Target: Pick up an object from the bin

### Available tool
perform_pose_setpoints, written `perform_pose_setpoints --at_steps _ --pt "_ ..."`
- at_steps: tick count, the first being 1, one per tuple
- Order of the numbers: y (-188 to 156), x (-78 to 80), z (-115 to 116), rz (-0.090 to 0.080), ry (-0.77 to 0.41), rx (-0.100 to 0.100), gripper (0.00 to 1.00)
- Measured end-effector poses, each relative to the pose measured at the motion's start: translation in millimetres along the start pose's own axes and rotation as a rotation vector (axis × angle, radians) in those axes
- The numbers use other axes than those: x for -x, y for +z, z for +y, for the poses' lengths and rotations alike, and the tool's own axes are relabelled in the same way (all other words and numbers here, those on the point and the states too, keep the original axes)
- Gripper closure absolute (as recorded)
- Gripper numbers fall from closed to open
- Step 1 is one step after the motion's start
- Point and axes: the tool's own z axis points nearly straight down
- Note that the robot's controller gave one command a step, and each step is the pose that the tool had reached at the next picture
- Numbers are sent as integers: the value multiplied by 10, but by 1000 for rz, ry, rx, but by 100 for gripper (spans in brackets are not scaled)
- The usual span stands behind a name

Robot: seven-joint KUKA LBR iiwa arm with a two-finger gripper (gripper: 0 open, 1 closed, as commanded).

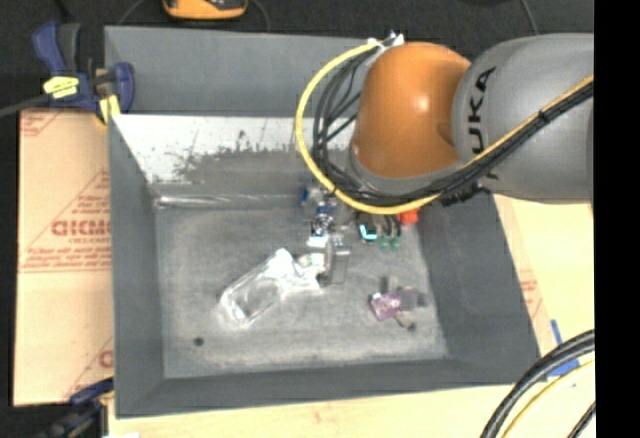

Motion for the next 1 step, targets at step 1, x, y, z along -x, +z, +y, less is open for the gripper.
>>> perform_pose_setpoints --at_steps 1 --pt "815 176 1 -2 -166 -2 0"
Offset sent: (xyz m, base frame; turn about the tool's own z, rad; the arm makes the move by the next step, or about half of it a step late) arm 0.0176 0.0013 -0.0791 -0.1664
